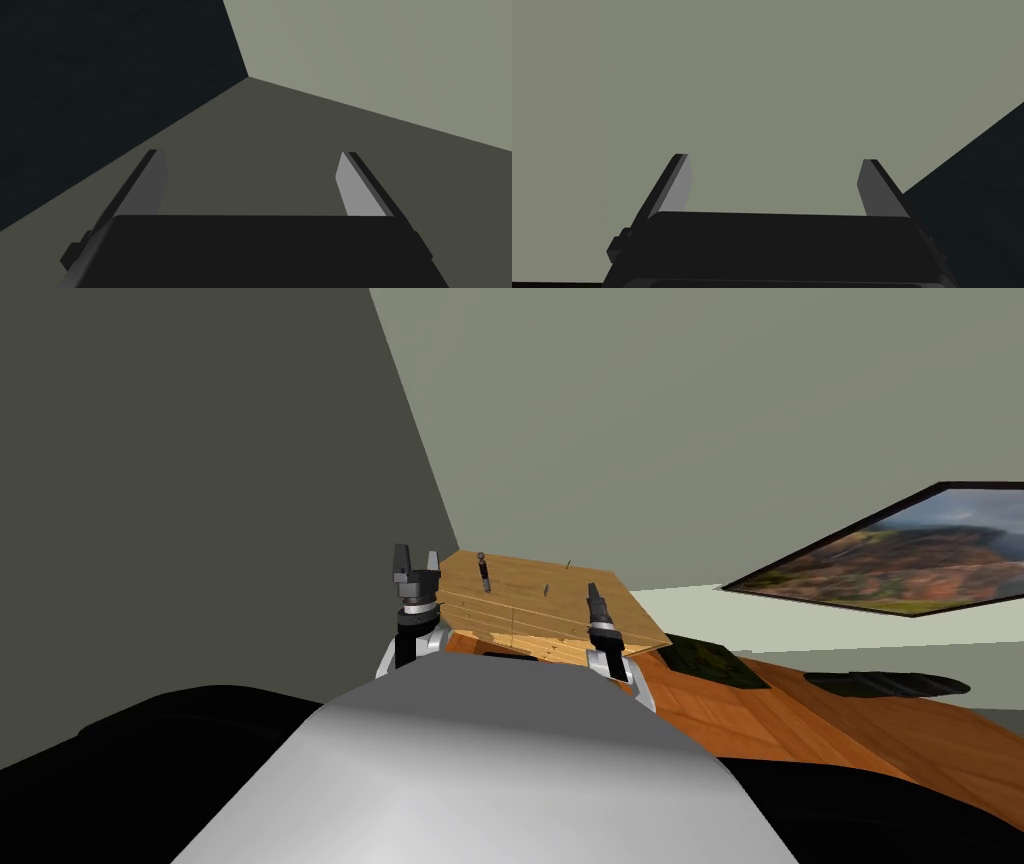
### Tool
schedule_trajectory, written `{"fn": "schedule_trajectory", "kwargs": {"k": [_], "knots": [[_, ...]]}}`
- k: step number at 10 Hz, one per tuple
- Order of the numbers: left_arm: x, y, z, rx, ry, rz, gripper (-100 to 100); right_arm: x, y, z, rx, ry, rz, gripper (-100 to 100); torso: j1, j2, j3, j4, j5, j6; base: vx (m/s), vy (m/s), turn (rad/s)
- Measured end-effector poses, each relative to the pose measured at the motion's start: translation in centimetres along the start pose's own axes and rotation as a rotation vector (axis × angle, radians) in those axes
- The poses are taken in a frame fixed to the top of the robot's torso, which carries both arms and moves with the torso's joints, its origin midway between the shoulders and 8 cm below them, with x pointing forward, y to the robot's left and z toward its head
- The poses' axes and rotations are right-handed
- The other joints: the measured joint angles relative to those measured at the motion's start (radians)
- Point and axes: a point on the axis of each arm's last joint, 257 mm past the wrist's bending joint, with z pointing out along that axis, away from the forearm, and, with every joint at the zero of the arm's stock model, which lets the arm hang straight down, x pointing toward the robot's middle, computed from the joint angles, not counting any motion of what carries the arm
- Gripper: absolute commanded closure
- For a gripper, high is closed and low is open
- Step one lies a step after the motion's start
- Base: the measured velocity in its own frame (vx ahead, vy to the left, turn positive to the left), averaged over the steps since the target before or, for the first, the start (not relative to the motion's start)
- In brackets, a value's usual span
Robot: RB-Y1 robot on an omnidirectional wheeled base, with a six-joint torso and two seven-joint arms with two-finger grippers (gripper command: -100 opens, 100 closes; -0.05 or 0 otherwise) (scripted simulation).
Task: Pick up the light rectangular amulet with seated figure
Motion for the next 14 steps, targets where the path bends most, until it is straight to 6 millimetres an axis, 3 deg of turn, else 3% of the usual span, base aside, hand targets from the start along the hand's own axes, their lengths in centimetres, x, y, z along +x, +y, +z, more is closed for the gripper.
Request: {"fn": "schedule_trajectory", "kwargs": {"k": [6,14], "knots": [[0.0,0.0,0.0,0.000,0.000,0.000,0,2.1,-6.4,-0.1,0.107,0.077,-0.304,-100,-0.002,-0.001,-0.001,0.000,0.000,0.000,0.016,0.120,0.014],[0.0,0.0,0.0,0.000,0.000,0.000,0,4.6,-12.5,0.3,0.182,0.192,-0.604,-100,-0.004,-0.002,-0.001,-0.001,-0.001,0.000,0.033,0.091,-0.015]]}}
